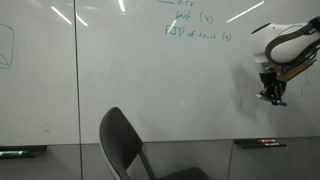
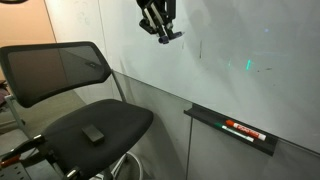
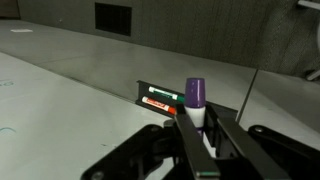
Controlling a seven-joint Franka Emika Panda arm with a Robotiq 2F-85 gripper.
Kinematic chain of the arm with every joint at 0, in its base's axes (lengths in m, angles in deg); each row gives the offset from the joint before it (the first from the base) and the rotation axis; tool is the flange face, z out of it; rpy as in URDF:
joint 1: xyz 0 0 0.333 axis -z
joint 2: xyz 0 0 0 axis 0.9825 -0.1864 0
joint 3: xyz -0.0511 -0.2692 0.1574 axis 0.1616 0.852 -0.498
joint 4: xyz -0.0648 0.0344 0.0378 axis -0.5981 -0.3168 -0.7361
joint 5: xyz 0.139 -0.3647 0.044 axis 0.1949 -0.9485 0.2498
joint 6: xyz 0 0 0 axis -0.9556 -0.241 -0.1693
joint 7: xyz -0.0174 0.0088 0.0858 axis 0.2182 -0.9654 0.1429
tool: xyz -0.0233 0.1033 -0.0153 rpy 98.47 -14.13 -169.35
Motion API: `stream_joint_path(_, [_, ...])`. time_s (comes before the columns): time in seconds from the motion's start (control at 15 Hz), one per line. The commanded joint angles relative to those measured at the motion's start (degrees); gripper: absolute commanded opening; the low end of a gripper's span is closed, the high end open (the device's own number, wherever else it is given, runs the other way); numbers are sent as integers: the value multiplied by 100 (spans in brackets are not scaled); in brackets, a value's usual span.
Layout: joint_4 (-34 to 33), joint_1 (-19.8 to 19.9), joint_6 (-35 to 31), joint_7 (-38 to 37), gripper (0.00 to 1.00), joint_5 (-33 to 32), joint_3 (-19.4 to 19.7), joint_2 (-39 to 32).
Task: Write something on the whiteboard
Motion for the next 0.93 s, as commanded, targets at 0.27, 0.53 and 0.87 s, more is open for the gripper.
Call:
stream_joint_path(0.27, [-365, 305, -660, -776, 9, -866, -42, -241])
stream_joint_path(0.53, [-576, 311, -758, -925, 9, -985, -38, -347])
stream_joint_path(0.87, [-800, 310, -801, -1068, 9, -1160, -14, -522])
